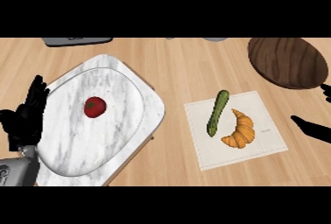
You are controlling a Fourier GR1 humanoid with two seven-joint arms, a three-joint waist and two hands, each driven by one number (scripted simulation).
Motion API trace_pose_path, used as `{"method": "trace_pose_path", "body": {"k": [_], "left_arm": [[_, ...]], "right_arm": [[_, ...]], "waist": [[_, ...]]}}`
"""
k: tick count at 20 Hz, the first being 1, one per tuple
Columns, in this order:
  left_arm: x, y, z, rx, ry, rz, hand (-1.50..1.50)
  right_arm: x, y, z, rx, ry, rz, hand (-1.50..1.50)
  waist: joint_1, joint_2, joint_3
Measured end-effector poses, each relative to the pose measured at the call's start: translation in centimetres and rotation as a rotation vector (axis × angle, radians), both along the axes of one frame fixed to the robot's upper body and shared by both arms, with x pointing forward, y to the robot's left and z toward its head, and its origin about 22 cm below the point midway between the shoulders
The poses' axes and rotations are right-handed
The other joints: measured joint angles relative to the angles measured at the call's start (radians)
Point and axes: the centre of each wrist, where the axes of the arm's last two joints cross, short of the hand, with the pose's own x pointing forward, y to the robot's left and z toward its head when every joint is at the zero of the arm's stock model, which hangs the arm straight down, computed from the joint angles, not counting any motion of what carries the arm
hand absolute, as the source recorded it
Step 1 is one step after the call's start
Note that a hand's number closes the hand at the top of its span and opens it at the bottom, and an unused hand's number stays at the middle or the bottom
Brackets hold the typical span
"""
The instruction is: Pick the croissant from the placemat and place it in the bowl
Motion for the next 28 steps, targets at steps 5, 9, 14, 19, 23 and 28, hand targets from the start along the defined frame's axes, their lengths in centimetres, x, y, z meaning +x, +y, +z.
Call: {"method": "trace_pose_path", "body": {"k": [5, 9, 14, 19, 23, 28], "left_arm": [[-0.5, 0.1, 0.6, -0.001, 0.017, -0.017, 0.0], [-0.8, 0.3, 1.4, -0.005, 0.022, -0.037, 0.0], [-0.8, -0.5, 2.0, -0.012, 0.017, -0.071, 0.0], [-0.3, -1.4, 2.7, -0.016, 0.007, -0.102, 0.0], [0.2, -2.2, 3.5, -0.017, 0.0, -0.134, 0.0], [0.6, -2.2, 3.6, -0.021, -0.002, -0.148, 0.0]], "right_arm": [[-4.7, 2.8, -3.0, -0.061, 0.032, -0.121, -1.5], [-7.6, 4.5, -2.4, -0.078, 0.035, -0.202, -1.5], [-9.2, 5.5, 1.9, -0.125, 0.065, -0.236, -1.5], [-8.6, 7.2, 7.2, -0.162, 0.156, -0.247, -1.5], [-7.9, 7.9, 9.4, -0.193, 0.312, -0.224, -1.5], [-6.2, 8.1, 10.4, -0.156, 0.459, -0.188, -1.5]], "waist": [[0.014, -0.001, 0.001], [0.039, 0.005, 0.001], [0.071, 0.015, 0.002], [0.1, 0.023, 0.004], [0.126, 0.029, 0.005], [0.147, 0.035, 0.007]]}}
